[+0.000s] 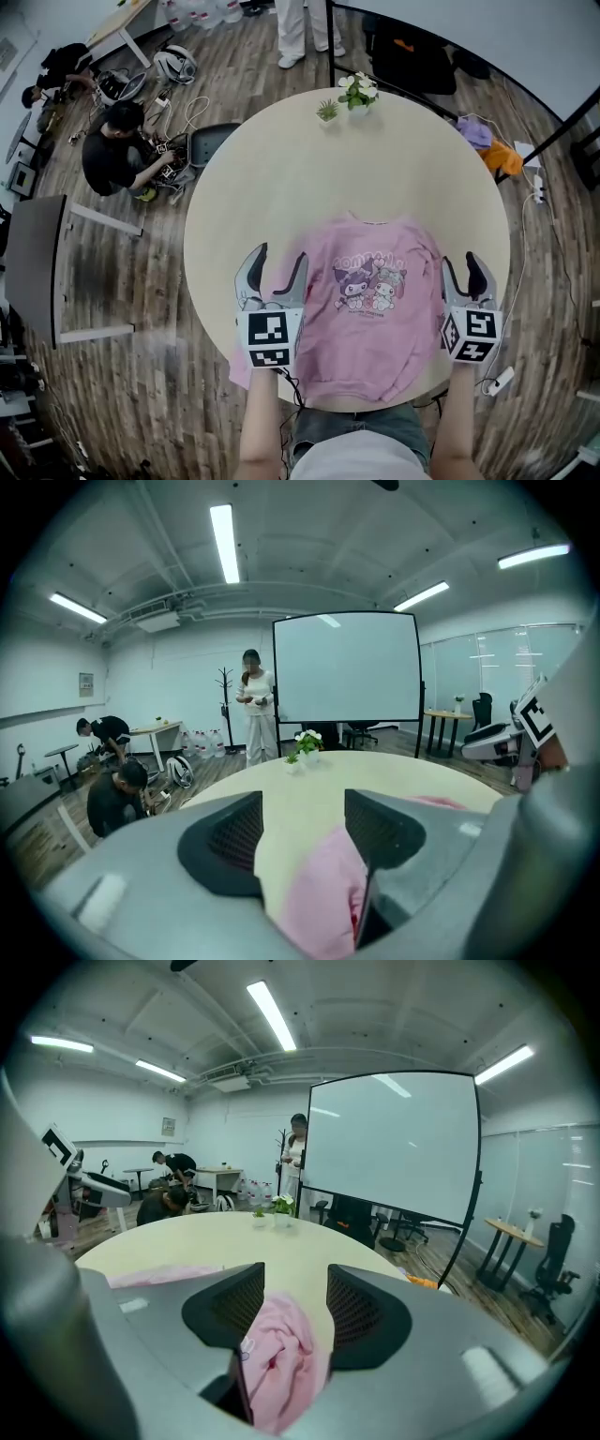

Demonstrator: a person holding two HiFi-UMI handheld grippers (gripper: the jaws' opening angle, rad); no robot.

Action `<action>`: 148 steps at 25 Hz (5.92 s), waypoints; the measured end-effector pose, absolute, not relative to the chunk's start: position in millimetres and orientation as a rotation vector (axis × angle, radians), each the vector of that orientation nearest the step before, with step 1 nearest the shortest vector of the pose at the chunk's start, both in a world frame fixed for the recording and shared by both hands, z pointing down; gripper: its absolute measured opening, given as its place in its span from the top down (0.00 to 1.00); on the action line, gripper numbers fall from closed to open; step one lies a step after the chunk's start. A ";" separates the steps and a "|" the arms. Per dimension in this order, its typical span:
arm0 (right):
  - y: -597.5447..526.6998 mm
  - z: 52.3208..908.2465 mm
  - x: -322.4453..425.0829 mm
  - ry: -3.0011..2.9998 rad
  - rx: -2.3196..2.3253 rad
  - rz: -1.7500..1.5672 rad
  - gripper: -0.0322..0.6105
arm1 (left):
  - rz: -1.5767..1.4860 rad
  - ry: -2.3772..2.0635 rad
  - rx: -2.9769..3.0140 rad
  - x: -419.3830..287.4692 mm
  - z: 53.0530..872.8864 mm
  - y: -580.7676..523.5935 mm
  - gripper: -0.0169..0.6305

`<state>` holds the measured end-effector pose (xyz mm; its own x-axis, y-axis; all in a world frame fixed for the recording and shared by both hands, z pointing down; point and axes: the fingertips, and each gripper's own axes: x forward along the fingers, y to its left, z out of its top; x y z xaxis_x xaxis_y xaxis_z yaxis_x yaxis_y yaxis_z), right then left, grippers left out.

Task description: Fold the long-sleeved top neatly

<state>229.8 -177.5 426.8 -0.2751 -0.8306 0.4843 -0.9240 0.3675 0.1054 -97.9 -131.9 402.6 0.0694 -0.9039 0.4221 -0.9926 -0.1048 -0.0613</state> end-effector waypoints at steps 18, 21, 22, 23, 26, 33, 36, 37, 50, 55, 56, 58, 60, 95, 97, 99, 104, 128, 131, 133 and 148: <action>-227.1 527.2 247.6 -2.050 1.293 0.352 0.63 | 0.744 -1.774 1.998 -94.9 496.0 -173.4 0.54; -228.0 542.6 250.3 -2.033 1.273 0.366 0.65 | 0.783 -1.729 1.997 -91.4 511.5 -176.5 0.54; -227.8 547.7 250.8 -2.026 1.267 0.371 0.66 | 0.796 -1.713 1.997 -90.6 517.0 -177.0 0.54; -227.4 552.7 250.9 -2.019 1.260 0.375 0.66 | 0.812 -1.698 1.994 -90.3 522.8 -177.2 0.54; -225.3 565.2 250.7 -2.000 1.233 0.387 0.66 | 0.867 -1.652 1.981 -90.1 541.0 -177.4 0.54; -224.5 585.3 254.1 -1.964 1.187 0.414 0.67 | 0.963 -1.558 1.932 -90.1 578.6 -177.5 0.59; -223.9 592.3 257.2 -1.944 1.173 0.423 0.69 | 0.996 -1.533 1.908 -91.5 589.7 -176.6 0.66; -223.6 594.3 258.0 -1.939 1.168 0.427 0.69 | 1.008 -1.525 1.904 -91.6 593.1 -176.4 0.67; -225.2 599.8 263.0 -1.923 1.162 0.423 0.89 | 1.118 -1.563 1.927 -95.3 598.9 -187.4 0.91; -241.2 579.0 262.4 -1.966 1.198 0.380 0.89 | 1.145 -1.670 1.954 -108.8 576.9 -201.8 0.92; -246.6 575.1 260.9 -1.977 1.202 0.368 0.89 | 1.148 -1.686 1.959 -111.8 573.0 -206.2 0.92; -260.5 569.9 255.7 -1.998 1.202 0.345 0.89 | 1.154 -1.715 1.967 -119.3 567.5 -217.7 0.92; -275.3 565.7 249.7 -2.018 1.193 0.319 0.89 | 1.160 -1.744 1.976 -126.4 562.0 -229.9 0.92; -282.7 526.6 240.9 -2.069 1.293 0.357 0.73 | 0.817 -1.889 2.103 -104.6 476.1 -228.3 0.68; -273.1 520.4 244.9 -2.069 1.320 0.361 0.73 | 0.762 -1.897 2.131 -96.9 462.8 -221.5 0.68; -261.2 514.5 248.4 -2.068 1.347 0.366 0.73 | 0.702 -1.900 2.140 -90.5 453.0 -212.8 0.68; -227.0 500.3 254.3 -2.074 1.406 0.371 0.73 | 0.593 -1.876 2.161 -73.3 438.9 -186.7 0.68; -70.4 476.8 279.3 -2.082 1.557 0.509 0.70 | 0.506 -1.795 2.308 3.1 400.5 -74.3 0.68; -52.4 482.4 281.4 -2.085 1.535 0.529 0.69 | 0.511 -1.790 2.298 11.1 405.8 -59.9 0.68; -40.4 488.7 282.2 -2.083 1.515 0.543 0.69 | 0.517 -1.782 2.286 16.0 412.3 -50.2 0.68; 44.4 545.0 278.0 -2.067 1.379 0.673 0.68 | 0.587 -1.695 2.233 52.2 456.3 14.2 0.68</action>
